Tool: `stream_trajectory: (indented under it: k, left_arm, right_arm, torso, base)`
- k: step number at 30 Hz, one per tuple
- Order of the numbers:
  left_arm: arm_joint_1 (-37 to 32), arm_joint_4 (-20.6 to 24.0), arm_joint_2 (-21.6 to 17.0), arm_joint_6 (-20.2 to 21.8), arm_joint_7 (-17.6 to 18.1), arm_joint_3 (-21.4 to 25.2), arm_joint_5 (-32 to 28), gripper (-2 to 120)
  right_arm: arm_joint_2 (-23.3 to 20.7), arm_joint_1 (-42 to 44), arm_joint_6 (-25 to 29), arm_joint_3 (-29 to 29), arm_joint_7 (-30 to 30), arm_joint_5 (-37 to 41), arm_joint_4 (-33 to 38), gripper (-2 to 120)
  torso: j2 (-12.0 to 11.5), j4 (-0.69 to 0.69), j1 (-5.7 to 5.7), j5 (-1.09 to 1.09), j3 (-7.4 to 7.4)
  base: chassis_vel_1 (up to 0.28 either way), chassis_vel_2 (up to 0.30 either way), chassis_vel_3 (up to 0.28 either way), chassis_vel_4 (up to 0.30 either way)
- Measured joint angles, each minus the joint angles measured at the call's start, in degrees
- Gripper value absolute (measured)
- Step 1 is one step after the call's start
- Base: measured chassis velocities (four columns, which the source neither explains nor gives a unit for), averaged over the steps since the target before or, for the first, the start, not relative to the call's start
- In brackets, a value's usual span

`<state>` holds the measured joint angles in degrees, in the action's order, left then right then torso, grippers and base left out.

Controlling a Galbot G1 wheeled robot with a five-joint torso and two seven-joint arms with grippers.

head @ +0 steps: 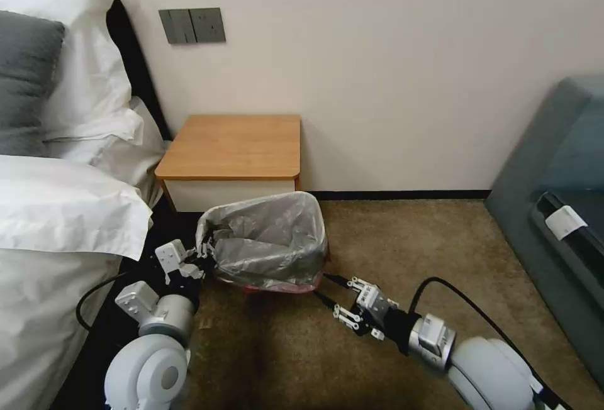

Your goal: Pick up the garbage bag from the table and place it over the trash can.

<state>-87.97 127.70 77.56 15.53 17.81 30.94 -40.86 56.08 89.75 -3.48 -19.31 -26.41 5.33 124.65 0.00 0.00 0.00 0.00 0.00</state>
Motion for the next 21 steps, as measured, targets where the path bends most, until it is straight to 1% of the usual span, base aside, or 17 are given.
stream_trajectory:
  k: [1,2,4,6,7,10,11,12,13,15,16,17,19,20,21]
  left_arm:
    - [0.05,-0.37,0.00,-0.44,-0.33,0.00,0.32,7]
    - [0.05,-0.37,0.00,-0.44,-0.33,0.00,0.32,7]
    - [0.13,-1.27,-0.05,-1.44,-1.28,-0.02,1.20,7]
    - [0.06,-2.04,-0.09,-2.73,-3.09,-0.16,2.54,7]
    - [0.06,-2.04,-0.09,-2.73,-3.09,-0.16,2.54,7]
    - [-0.34,-3.20,-0.24,-4.98,-6.38,-0.45,5.50,7]
    - [-0.34,-3.20,-0.24,-4.98,-6.38,-0.45,5.50,7]
    - [-0.56,-3.50,-0.28,-5.67,-7.52,-0.67,6.61,7]
    - [-0.78,-3.64,-0.29,-6.14,-8.30,-0.89,7.47,7]
    - [-1.11,-3.95,-0.29,-7.21,-9.78,-1.22,9.08,7]
    - [-1.11,-3.95,-0.29,-7.21,-9.78,-1.22,9.08,7]
    - [-1.29,-4.21,-0.25,-7.96,-10.59,-1.35,10.32,7]
    - [-1.61,-4.86,-0.20,-9.78,-12.16,-1.62,13.32,7]
    - [-1.61,-4.86,-0.20,-9.78,-12.16,-1.62,13.32,7]
    - [-1.71,-4.97,-0.20,-10.26,-12.58,-1.74,13.89,7]
  right_arm:
    - [0.10,0.61,0.32,-0.41,0.62,0.91,0.66,60]
    - [0.10,0.61,0.32,-0.41,0.62,0.91,0.66,60]
    - [0.18,1.09,0.23,-1.96,3.04,5.09,3.42,70]
    - [-0.70,-1.09,-2.10,-3.44,4.40,9.27,6.40,80]
    - [-0.70,-1.09,-2.10,-3.44,4.40,9.27,6.40,80]
    - [-3.60,-6.45,-7.68,-3.35,7.61,17.05,10.27,93]
    - [-3.60,-6.45,-7.68,-3.35,7.61,17.05,10.27,93]
    - [-5.12,-8.75,-10.02,-2.46,9.28,20.74,11.29,97]
    - [-6.60,-11.29,-11.87,-1.12,10.55,24.16,11.82,97]
    - [-8.64,-15.24,-14.90,1.16,11.60,27.22,11.91,92]
    - [-8.64,-15.24,-14.90,1.16,11.60,27.22,11.91,92]
    - [-9.63,-17.71,-16.73,2.29,11.53,27.85,11.63,90]
    - [-11.96,-22.86,-20.14,5.66,10.83,27.92,11.10,80]
    - [-11.96,-22.86,-20.14,5.66,10.83,27.92,11.10,80]
    - [-12.79,-24.93,-21.55,7.13,10.39,27.52,11.00,75]
  torso:
    - [0.00,0.00,0.00,0.00,0.00]
    - [0.00,0.00,0.00,0.00,0.00]
    - [0.00,0.00,0.00,0.00,0.00]
    - [0.00,-0.01,0.00,0.00,0.00]
    - [0.00,-0.01,0.00,0.00,0.00]
    - [0.00,0.02,0.00,0.00,0.00]
    - [0.00,0.02,0.00,0.00,0.00]
    - [0.00,0.00,0.00,-0.01,0.00]
    - [0.00,0.01,0.00,-0.01,0.00]
    - [0.00,0.01,0.00,0.00,0.00]
    - [0.00,0.01,0.00,0.00,0.00]
    - [0.00,0.01,0.00,0.00,0.00]
    - [0.00,0.01,0.00,0.00,0.00]
    - [0.00,0.01,0.00,0.00,0.00]
    - [0.00,0.01,0.00,0.00,0.00]
  base:
    - [0.000,0.000,0.000,0.000]
    - [0.000,0.000,0.000,0.000]
    - [0.000,0.000,0.000,0.000]
    - [0.000,0.000,0.000,0.000]
    - [0.000,0.000,0.000,0.000]
    - [0.000,0.000,0.000,0.000]
    - [0.000,0.000,0.000,0.000]
    - [0.000,0.000,0.000,0.000]
    - [0.000,0.000,0.000,0.000]
    - [0.000,0.000,0.000,0.000]
    - [0.000,0.000,0.000,0.000]
    - [0.000,0.000,0.000,0.000]
    - [0.000,0.000,0.000,0.000]
    - [0.000,0.000,0.000,0.000]
    - [0.000,0.000,0.000,0.000]
